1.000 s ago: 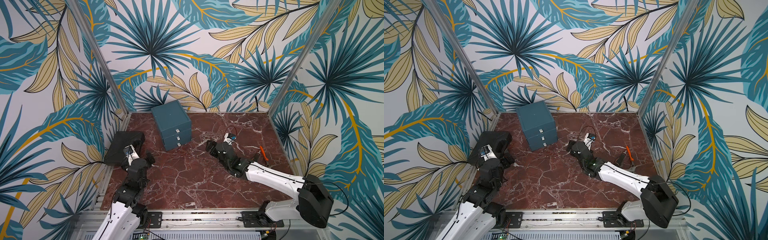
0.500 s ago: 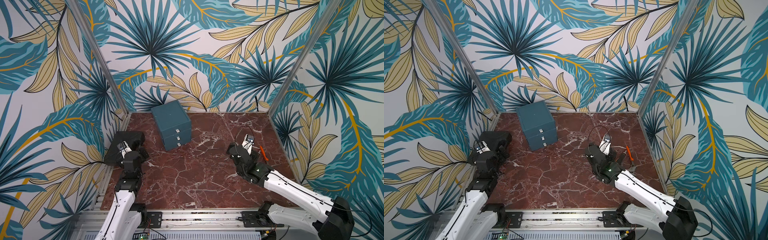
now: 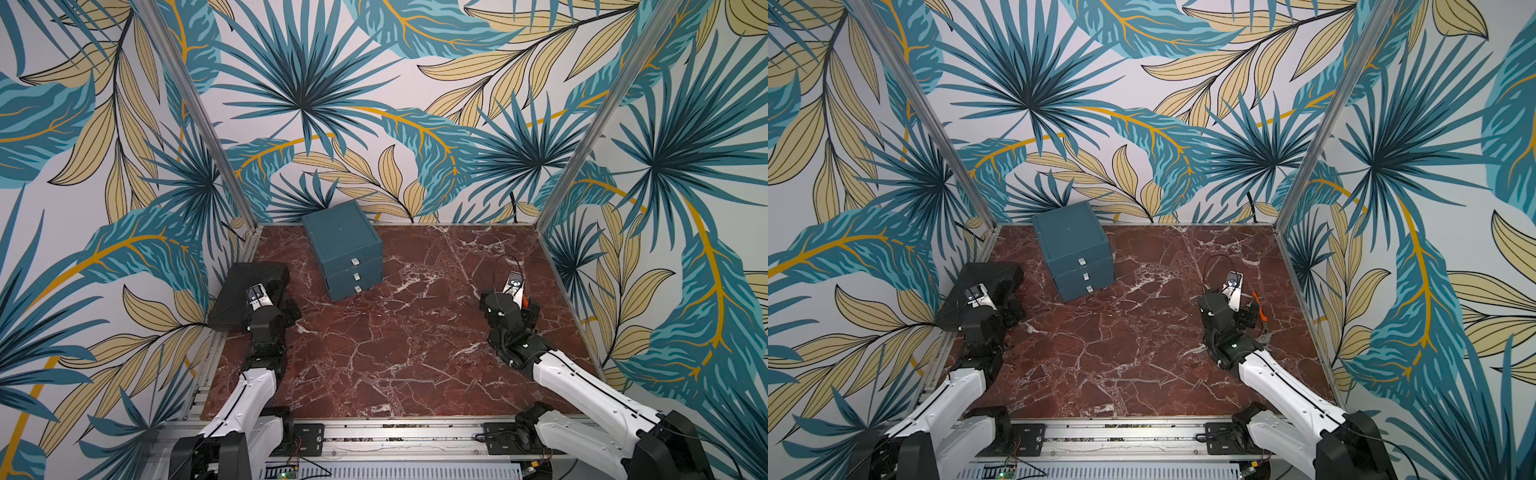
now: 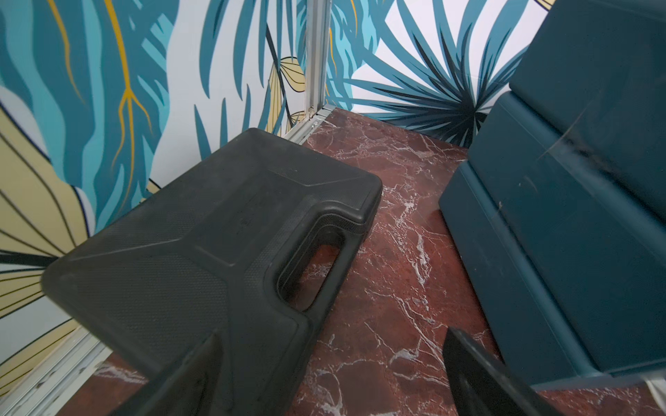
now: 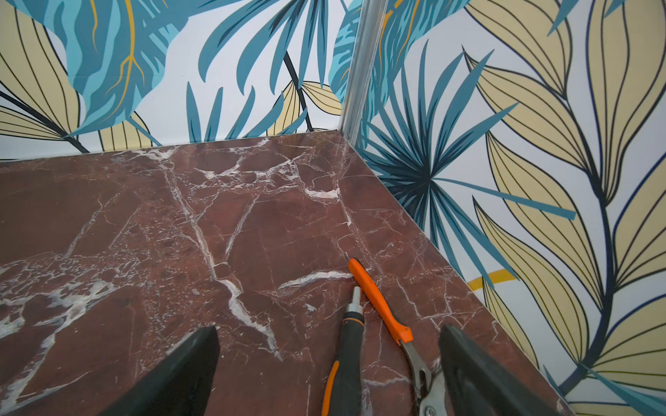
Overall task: Please place the pencils in the drawer according to their color
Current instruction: Reset both arms
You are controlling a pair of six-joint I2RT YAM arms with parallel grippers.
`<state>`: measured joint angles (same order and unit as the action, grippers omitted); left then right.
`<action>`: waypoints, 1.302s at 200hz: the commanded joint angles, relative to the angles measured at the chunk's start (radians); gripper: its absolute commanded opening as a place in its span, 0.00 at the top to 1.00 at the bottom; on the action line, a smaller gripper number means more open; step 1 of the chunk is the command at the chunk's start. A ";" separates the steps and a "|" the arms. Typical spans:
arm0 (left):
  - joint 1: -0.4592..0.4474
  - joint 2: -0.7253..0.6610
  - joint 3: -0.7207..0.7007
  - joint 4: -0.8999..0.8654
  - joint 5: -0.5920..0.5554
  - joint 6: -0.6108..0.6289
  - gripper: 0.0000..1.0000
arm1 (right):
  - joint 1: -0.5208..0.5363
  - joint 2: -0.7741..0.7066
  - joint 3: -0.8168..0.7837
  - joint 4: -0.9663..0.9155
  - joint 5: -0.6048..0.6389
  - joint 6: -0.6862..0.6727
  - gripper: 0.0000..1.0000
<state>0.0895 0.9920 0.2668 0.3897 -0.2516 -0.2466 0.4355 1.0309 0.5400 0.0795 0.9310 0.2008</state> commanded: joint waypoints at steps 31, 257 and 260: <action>0.015 0.117 -0.069 0.368 0.086 0.083 0.00 | -0.077 0.066 -0.079 0.284 -0.096 -0.204 0.01; 0.015 0.577 0.070 0.651 0.356 0.175 0.00 | -0.245 0.306 -0.257 0.872 -0.485 -0.239 0.01; 0.015 0.578 0.069 0.651 0.356 0.175 0.00 | -0.247 0.315 -0.256 0.881 -0.490 -0.242 0.00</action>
<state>0.0956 1.5719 0.3214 1.0595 0.0929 -0.0868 0.2066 1.2987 0.2737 0.8715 0.5045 -0.0456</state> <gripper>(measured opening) 0.999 0.995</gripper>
